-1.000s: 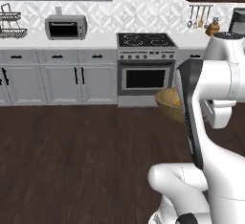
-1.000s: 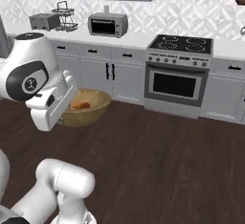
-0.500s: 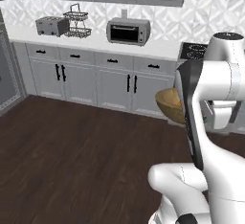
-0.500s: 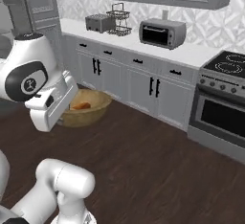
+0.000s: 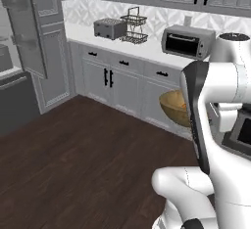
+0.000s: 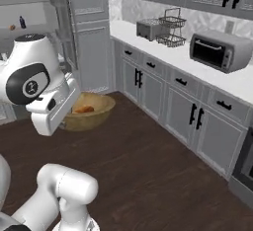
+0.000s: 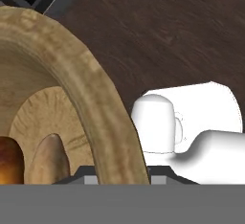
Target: Pick the chicken drumstick and sweet potato from their plates and place them in the bowl. Then put the bowl in the fridge.
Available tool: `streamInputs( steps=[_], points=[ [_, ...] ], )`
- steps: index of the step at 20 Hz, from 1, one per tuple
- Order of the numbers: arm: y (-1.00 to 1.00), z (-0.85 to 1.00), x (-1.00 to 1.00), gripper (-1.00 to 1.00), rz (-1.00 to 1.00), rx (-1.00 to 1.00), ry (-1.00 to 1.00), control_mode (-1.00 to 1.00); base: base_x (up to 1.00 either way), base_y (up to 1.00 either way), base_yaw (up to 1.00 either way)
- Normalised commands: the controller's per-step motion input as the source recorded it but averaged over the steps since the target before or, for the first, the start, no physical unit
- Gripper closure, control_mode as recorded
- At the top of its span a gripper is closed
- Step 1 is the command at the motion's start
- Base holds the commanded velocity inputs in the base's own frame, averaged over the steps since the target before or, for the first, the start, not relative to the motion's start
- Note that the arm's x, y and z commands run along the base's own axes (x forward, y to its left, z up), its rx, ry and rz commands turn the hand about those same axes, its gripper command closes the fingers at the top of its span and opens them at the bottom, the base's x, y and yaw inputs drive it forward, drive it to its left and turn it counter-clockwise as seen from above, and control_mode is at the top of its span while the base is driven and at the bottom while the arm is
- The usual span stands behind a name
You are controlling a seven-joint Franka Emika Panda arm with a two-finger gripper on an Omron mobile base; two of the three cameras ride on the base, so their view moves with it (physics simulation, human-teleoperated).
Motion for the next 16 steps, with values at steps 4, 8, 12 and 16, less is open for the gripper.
streamInputs(
  steps=[4,8,12,16],
  points=[
    [0.00,0.00,0.00,1.00,0.00,0.00,0.00,1.00,1.00,-0.39,0.54],
    [0.00,0.00,0.00,1.00,0.00,0.00,0.00,1.00,1.00,-0.32,0.58],
    [0.00,0.00,0.00,1.00,0.00,0.00,0.00,1.00,0.91,-0.04,0.67],
    [0.00,0.00,0.00,1.00,0.00,0.00,0.00,1.00,0.91,-0.15,0.59]
  ],
)
